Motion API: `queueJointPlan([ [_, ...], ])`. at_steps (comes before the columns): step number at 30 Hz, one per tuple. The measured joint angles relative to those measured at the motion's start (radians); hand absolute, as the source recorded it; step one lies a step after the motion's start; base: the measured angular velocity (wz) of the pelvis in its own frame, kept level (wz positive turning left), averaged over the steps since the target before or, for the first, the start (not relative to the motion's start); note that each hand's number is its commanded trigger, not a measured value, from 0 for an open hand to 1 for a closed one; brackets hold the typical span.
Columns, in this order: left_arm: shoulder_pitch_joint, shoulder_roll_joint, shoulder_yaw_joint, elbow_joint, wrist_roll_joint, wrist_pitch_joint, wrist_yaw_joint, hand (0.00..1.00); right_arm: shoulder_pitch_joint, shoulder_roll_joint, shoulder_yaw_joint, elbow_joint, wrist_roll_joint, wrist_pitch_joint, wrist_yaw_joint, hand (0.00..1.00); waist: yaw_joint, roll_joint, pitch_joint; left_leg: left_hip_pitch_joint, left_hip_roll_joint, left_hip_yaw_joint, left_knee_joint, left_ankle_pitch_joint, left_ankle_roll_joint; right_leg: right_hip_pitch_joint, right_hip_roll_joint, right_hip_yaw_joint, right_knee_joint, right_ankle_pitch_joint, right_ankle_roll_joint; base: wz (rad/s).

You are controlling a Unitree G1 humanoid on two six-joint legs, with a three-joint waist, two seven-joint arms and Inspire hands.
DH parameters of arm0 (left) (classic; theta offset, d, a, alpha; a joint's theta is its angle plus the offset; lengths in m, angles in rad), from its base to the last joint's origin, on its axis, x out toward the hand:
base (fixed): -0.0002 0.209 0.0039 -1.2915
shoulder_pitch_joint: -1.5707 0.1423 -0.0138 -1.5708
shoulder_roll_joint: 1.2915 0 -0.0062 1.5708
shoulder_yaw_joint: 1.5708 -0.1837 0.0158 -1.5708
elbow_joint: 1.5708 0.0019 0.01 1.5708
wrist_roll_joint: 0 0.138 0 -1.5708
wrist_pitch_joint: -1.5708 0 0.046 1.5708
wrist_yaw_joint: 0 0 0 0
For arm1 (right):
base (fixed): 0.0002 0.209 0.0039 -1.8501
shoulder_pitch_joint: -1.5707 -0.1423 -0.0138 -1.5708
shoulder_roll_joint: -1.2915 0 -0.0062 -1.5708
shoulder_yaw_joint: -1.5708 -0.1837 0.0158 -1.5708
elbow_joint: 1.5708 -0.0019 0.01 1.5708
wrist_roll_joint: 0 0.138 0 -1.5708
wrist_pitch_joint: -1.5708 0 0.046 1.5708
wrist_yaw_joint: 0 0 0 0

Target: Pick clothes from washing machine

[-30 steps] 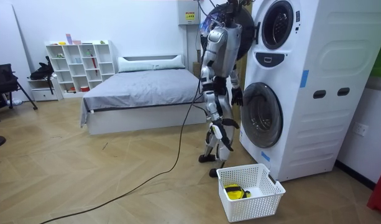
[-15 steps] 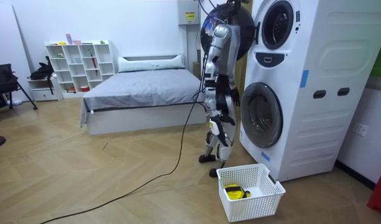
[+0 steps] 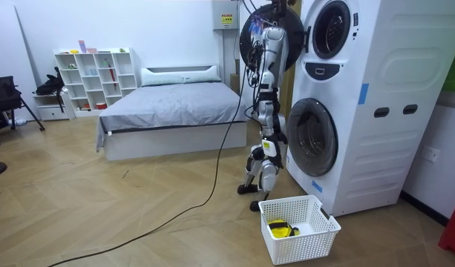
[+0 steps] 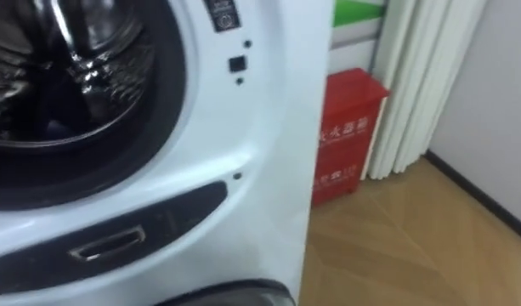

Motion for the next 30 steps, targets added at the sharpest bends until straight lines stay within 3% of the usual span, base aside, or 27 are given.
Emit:
queueJointPlan([
  [5, -0.003, -0.004, 0.017, -0.001, 0.0, 0.005, 0.033, 0.0, -0.02, 0.0, 0.041, -0.001, -0.036, 0.009, -0.053, 0.0, 0.021, -0.021, 0.0009, 0.001, 0.001, -0.021, -0.002, 0.0, 0.0, 0.014, -0.002, -0.019, -0.014, -0.002, 0.0, 0.12],
  [13, 0.001, -0.016, 0.072, -0.01, 0.011, 0.008, 0.062, 0.0, -0.021, 0.016, 0.07, -0.002, -0.043, 0.009, -0.129, 0.0, 0.055, -0.033, -0.0002, 0.011, -0.001, -0.054, -0.002, 0.0, 0.0, 0.047, -0.007, -0.05, -0.037, -0.001, 0.0, 0.13],
  [18, 0.0, -0.016, 0.086, -0.012, 0.034, 0.009, 0.061, 0.0, -0.034, 0.012, 0.077, -0.016, -0.15, 0.002, -0.158, 0.0, 0.082, -0.035, -0.0015, 0.012, -0.001, -0.064, 0.001, 0.0, 0.0, 0.057, -0.007, -0.055, -0.05, -0.002, -0.001, 0.04],
  [22, 0.002, -0.013, 0.106, -0.016, 0.064, 0.007, 0.083, 0.0, -0.05, 0.01, 0.099, -0.034, -0.254, -0.004, -0.171, 0.0, 0.099, -0.053, -0.0006, 0.0, 0.001, -0.076, 0.03, -0.001, -0.002, 0.059, -0.006, -0.059, -0.045, -0.008, -0.006, 0.05],
  [24, 0.002, -0.012, 0.122, -0.021, 0.098, 0.007, 0.083, 0.0, -0.052, 0.006, 0.114, -0.053, -0.285, -0.003, -0.172, 0.0, 0.117, -0.06, 0.0, -0.02, 0.01, -0.076, 0.088, -0.015, -0.02, 0.056, -0.005, -0.062, -0.023, -0.015, -0.015, -0.09],
  [26, 0.0, -0.006, 0.125, -0.031, 0.098, 0.006, 0.082, 0.0, -0.061, 0.004, 0.118, -0.063, -0.315, -0.003, -0.185, 0.0, 0.139, -0.06, 0.0009, -0.078, 0.034, -0.09, 0.23, -0.044, -0.032, 0.052, 0.003, -0.088, 0.003, -0.025, -0.028, -0.06],
  [28, -0.008, -0.007, 0.124, -0.038, 0.102, 0.006, 0.077, 0.0, -0.079, 0.003, 0.122, -0.061, -0.347, -0.005, -0.189, 0.0, 0.134, -0.057, 0.0023, -0.152, 0.043, -0.152, 0.368, -0.048, -0.035, 0.053, 0.006, -0.114, 0.005, -0.029, -0.04, 0.06],
  [30, -0.026, -0.013, 0.131, -0.039, 0.121, 0.006, 0.069, 0.0, -0.087, 0.0, 0.116, -0.057, -0.355, -0.017, -0.193, 0.0, 0.13, -0.044, 0.0105, -0.216, 0.062, -0.186, 0.505, -0.049, -0.035, 0.053, 0.018, -0.137, 0.007, -0.035, -0.055, 0.15],
])
